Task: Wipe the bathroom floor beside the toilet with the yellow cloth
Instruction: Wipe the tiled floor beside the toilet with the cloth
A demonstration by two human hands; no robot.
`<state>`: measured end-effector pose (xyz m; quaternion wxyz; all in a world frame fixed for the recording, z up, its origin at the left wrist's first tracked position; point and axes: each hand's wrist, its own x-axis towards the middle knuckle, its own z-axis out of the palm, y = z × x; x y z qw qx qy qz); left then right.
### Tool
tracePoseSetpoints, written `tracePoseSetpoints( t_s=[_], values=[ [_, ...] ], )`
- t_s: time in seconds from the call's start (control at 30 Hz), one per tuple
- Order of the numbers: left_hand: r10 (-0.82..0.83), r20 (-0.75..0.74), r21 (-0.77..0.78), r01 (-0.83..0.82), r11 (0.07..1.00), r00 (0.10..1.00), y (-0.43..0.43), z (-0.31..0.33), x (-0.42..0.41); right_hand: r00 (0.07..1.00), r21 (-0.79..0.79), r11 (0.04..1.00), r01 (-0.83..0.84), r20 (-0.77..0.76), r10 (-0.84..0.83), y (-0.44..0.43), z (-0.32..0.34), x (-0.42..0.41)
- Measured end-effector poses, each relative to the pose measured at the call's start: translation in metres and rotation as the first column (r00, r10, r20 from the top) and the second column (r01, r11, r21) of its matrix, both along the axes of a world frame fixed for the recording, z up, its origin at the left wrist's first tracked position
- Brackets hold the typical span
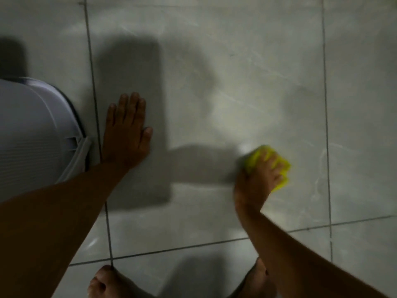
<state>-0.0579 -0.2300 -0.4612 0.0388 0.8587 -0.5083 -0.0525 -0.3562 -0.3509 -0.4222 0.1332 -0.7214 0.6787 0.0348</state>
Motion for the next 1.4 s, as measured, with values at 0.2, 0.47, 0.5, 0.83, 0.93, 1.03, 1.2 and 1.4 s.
tracePoseSetpoints(
  t_s=[0.2, 0.47, 0.5, 0.83, 0.93, 1.03, 1.2, 1.4],
  values=[
    [0.002, 0.023, -0.016, -0.001, 1.000, 1.000, 0.000, -0.002, -0.001, 0.206, 0.129, 0.205, -0.970, -0.009, 0.979, -0.081, 0.012, -0.099],
    [-0.001, 0.032, 0.005, 0.001, 1.000, 0.999, 0.000, -0.006, 0.001, 0.991, 0.056, 0.994, -0.094, 0.099, 0.088, -0.139, 0.000, 0.052],
    [-0.003, 0.037, 0.004, 0.003, 1.000, 0.999, 0.000, -0.006, 0.002, 0.880, 0.071, 0.877, -0.474, 0.058, 0.471, -0.124, 0.001, 0.051],
    [-0.007, 0.050, 0.030, 0.005, 1.000, 0.999, 0.000, -0.006, 0.001, 0.978, 0.036, 0.977, -0.209, -0.011, 0.209, -0.204, 0.000, 0.098],
    [-0.007, 0.047, 0.032, 0.005, 0.999, 0.999, 0.000, -0.006, 0.002, 0.948, 0.028, 0.947, -0.319, 0.026, 0.318, -0.181, 0.000, 0.141],
    [-0.001, 0.047, 0.052, -0.002, 0.999, 0.999, -0.001, -0.005, 0.001, 0.522, 0.051, 0.519, -0.853, 0.079, 0.849, -0.173, 0.009, 0.107],
    [0.003, 0.030, 0.059, -0.004, 0.998, 1.000, -0.001, -0.003, 0.001, 0.901, 0.056, 0.908, -0.416, 0.157, 0.404, -0.238, 0.005, 0.135],
    [0.011, 0.014, 0.065, -0.012, 0.998, 1.000, -0.001, -0.001, 0.002, 0.548, 0.039, 0.547, -0.836, 0.099, 0.831, -0.155, -0.001, 0.149]
  ],
)
